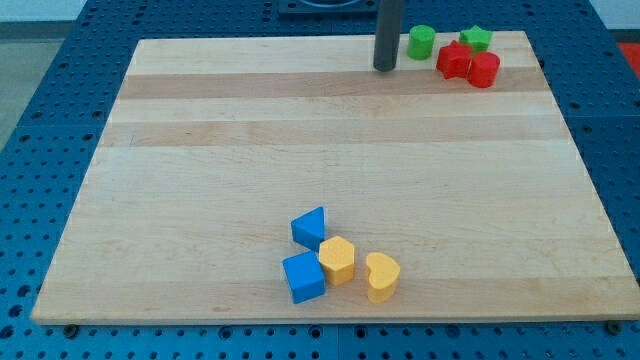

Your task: Push the green circle into the red star

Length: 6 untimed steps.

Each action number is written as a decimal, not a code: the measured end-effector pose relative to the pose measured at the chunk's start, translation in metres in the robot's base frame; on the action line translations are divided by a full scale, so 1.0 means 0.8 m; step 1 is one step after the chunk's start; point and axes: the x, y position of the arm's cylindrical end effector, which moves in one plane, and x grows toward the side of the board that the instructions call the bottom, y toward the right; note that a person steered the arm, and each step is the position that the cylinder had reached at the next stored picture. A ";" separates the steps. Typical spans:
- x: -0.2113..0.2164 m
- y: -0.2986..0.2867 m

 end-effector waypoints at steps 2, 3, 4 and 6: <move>-0.052 0.011; -0.073 0.031; -0.068 0.039; -0.057 0.086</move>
